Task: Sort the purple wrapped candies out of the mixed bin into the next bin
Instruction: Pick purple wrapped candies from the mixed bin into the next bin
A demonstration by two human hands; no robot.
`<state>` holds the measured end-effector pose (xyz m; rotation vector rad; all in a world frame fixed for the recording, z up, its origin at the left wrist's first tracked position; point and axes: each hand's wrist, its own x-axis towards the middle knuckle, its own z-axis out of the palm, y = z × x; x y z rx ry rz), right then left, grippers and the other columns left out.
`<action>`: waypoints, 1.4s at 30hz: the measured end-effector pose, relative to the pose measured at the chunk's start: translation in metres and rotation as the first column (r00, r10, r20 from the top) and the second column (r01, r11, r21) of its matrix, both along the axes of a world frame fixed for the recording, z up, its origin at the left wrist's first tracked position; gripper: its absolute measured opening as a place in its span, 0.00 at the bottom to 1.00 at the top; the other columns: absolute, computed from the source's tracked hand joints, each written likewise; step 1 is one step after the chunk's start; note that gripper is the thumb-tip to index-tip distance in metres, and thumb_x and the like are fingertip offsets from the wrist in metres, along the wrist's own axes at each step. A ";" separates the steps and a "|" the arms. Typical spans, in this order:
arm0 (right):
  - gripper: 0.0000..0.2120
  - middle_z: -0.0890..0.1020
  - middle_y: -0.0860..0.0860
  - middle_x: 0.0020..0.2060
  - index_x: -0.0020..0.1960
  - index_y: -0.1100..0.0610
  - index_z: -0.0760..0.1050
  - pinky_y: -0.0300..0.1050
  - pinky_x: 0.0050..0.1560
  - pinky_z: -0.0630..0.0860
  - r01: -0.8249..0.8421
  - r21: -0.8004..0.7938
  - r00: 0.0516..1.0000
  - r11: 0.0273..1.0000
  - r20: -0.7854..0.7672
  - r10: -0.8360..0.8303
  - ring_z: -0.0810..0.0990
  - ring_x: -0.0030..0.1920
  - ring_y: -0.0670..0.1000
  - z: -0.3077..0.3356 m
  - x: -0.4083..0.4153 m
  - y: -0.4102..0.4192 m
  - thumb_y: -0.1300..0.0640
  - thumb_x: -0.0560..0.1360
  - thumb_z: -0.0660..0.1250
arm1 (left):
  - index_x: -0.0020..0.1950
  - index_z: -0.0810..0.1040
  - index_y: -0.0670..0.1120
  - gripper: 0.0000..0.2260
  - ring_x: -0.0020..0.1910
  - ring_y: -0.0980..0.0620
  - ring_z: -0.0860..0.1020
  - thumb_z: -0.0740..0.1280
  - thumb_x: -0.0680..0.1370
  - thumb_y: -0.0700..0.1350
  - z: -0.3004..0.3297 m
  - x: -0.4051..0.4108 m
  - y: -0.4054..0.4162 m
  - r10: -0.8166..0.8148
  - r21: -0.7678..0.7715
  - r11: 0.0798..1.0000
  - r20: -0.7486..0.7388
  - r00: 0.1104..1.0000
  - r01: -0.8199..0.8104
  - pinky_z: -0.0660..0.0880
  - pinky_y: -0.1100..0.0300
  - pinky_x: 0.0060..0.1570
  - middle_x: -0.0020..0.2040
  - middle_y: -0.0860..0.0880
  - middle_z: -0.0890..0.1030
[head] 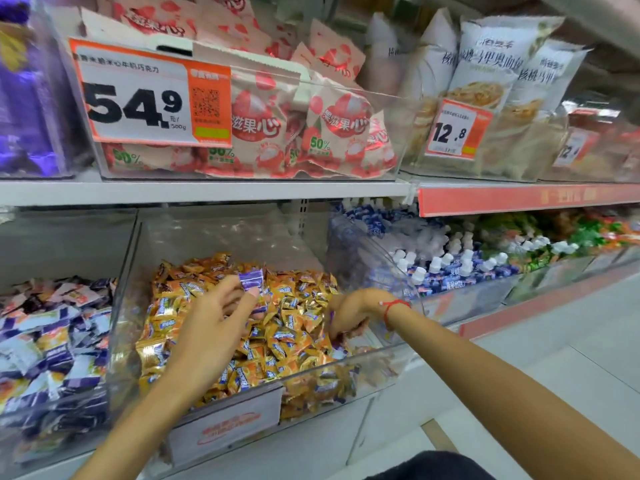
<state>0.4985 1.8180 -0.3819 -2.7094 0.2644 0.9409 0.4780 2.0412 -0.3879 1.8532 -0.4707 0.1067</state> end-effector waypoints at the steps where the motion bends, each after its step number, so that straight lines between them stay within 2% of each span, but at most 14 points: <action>1: 0.03 0.73 0.45 0.19 0.48 0.60 0.77 0.32 0.20 0.65 0.045 0.130 0.995 0.990 0.079 -0.056 0.68 0.17 0.42 -0.003 0.001 0.000 0.61 0.78 0.64 | 0.53 0.74 0.36 0.12 0.40 0.64 0.81 0.61 0.81 0.45 0.001 0.000 0.000 0.002 -0.001 1.000 -0.001 1.000 -0.002 0.76 0.61 0.37 0.44 0.48 0.83; 4: 0.09 0.80 0.48 0.29 0.41 0.58 0.76 0.32 0.20 0.62 0.091 0.487 0.933 0.869 0.263 -0.245 0.67 0.19 0.41 0.001 -0.001 0.000 0.64 0.79 0.63 | 0.50 0.73 0.37 0.11 0.39 0.63 0.81 0.61 0.81 0.45 0.003 -0.002 0.000 0.002 0.000 1.000 -0.017 1.000 -0.002 0.78 0.54 0.40 0.44 0.46 0.83; 8: 0.04 0.83 0.51 0.37 0.52 0.57 0.78 0.34 0.21 0.64 0.100 0.527 0.875 0.844 0.358 -0.327 0.65 0.23 0.45 0.018 0.001 -0.011 0.61 0.79 0.65 | 0.43 0.70 0.40 0.11 0.41 0.62 0.81 0.61 0.81 0.45 0.004 -0.004 0.004 0.003 -0.010 1.000 -0.038 0.999 -0.003 0.79 0.49 0.42 0.42 0.49 0.83; 11: 0.06 0.83 0.47 0.34 0.53 0.59 0.80 0.33 0.23 0.67 0.002 0.411 0.877 0.912 0.437 -0.199 0.68 0.22 0.43 0.032 -0.008 -0.020 0.60 0.78 0.66 | 0.44 0.71 0.40 0.10 0.45 0.63 0.82 0.61 0.81 0.46 0.004 -0.004 0.005 -0.015 -0.003 1.000 -0.041 0.999 0.015 0.80 0.48 0.45 0.45 0.49 0.84; 14: 0.04 0.85 0.46 0.36 0.45 0.57 0.83 0.38 0.36 0.76 -0.127 0.090 0.857 0.988 0.511 0.064 0.78 0.32 0.46 0.036 -0.016 -0.024 0.59 0.75 0.69 | 0.47 0.73 0.38 0.12 0.45 0.64 0.81 0.62 0.80 0.47 0.003 -0.004 0.005 -0.024 0.020 1.000 -0.021 1.000 0.024 0.80 0.49 0.44 0.44 0.51 0.84; 16: 0.03 0.85 0.48 0.40 0.43 0.53 0.84 0.46 0.43 0.79 -0.163 -0.109 0.869 0.981 0.455 0.195 0.80 0.40 0.47 0.030 -0.017 -0.023 0.56 0.73 0.71 | 0.48 0.74 0.40 0.11 0.44 0.64 0.81 0.62 0.80 0.48 0.002 -0.004 0.004 -0.024 0.022 0.999 -0.012 1.000 0.024 0.80 0.52 0.43 0.46 0.51 0.84; 18: 0.08 0.82 0.46 0.40 0.48 0.52 0.84 0.43 0.38 0.74 -0.186 -0.237 0.901 0.953 0.346 0.262 0.78 0.41 0.47 0.020 -0.017 -0.018 0.51 0.71 0.74 | 0.51 0.75 0.42 0.10 0.43 0.63 0.81 0.62 0.80 0.48 0.002 -0.004 0.004 -0.027 0.021 0.999 -0.011 1.000 0.027 0.79 0.56 0.41 0.47 0.52 0.84; 20: 0.12 0.81 0.49 0.43 0.50 0.55 0.83 0.41 0.36 0.71 -0.193 -0.248 0.941 0.949 0.228 0.251 0.76 0.36 0.48 0.008 -0.013 -0.014 0.49 0.72 0.73 | 0.50 0.75 0.41 0.10 0.43 0.63 0.81 0.62 0.80 0.48 0.002 -0.005 0.004 -0.034 0.020 0.999 -0.017 0.999 0.035 0.79 0.57 0.41 0.47 0.52 0.84; 23: 0.08 0.79 0.52 0.38 0.42 0.57 0.78 0.37 0.32 0.71 -0.184 -0.144 0.964 0.972 0.169 0.207 0.73 0.28 0.46 0.003 -0.008 -0.016 0.54 0.77 0.68 | 0.49 0.74 0.38 0.12 0.43 0.62 0.82 0.62 0.80 0.48 0.002 -0.005 0.006 -0.040 0.020 0.999 -0.028 0.999 0.041 0.80 0.50 0.43 0.46 0.52 0.84; 26: 0.07 0.76 0.51 0.34 0.53 0.60 0.75 0.34 0.27 0.70 -0.100 -0.012 0.963 0.995 0.252 0.100 0.72 0.27 0.44 0.014 -0.014 -0.019 0.59 0.77 0.67 | 0.50 0.74 0.38 0.13 0.43 0.62 0.82 0.62 0.80 0.48 0.001 -0.004 0.007 -0.047 0.021 0.999 -0.035 0.998 0.047 0.79 0.49 0.44 0.46 0.51 0.84; 29: 0.06 0.79 0.49 0.35 0.56 0.59 0.69 0.33 0.24 0.68 -0.044 0.257 0.887 0.965 0.454 -0.081 0.72 0.24 0.41 0.031 -0.023 -0.019 0.60 0.80 0.63 | 0.48 0.74 0.41 0.11 0.42 0.63 0.82 0.63 0.79 0.49 -0.001 -0.003 0.007 -0.049 0.034 0.998 -0.019 0.999 0.049 0.79 0.51 0.44 0.44 0.53 0.84; 33: 0.09 0.80 0.48 0.30 0.55 0.57 0.76 0.34 0.24 0.67 -0.026 0.524 0.763 0.851 0.560 -0.322 0.70 0.23 0.43 0.055 -0.033 -0.018 0.54 0.81 0.61 | 0.48 0.75 0.46 0.08 0.42 0.64 0.81 0.62 0.80 0.50 -0.004 -0.001 0.006 -0.052 0.063 0.997 -0.007 0.999 0.052 0.79 0.55 0.43 0.46 0.54 0.84; 38: 0.15 0.73 0.51 0.29 0.41 0.56 0.76 0.33 0.25 0.67 0.005 0.611 0.690 0.791 0.571 -0.445 0.68 0.23 0.44 0.061 -0.040 -0.007 0.47 0.80 0.61 | 0.50 0.75 0.49 0.08 0.43 0.64 0.81 0.61 0.79 0.52 0.003 -0.007 0.008 -0.056 0.093 0.994 0.005 0.998 0.055 0.80 0.49 0.45 0.49 0.55 0.83; 42: 0.17 0.77 0.56 0.34 0.36 0.54 0.76 0.34 0.26 0.70 -0.069 0.672 0.648 0.737 0.592 -0.480 0.72 0.26 0.44 0.057 -0.036 0.028 0.45 0.78 0.64 | 0.49 0.74 0.62 0.10 0.38 0.61 0.81 0.58 0.76 0.64 0.027 -0.037 0.022 -0.021 0.142 0.990 0.182 0.983 -0.005 0.79 0.50 0.39 0.43 0.62 0.82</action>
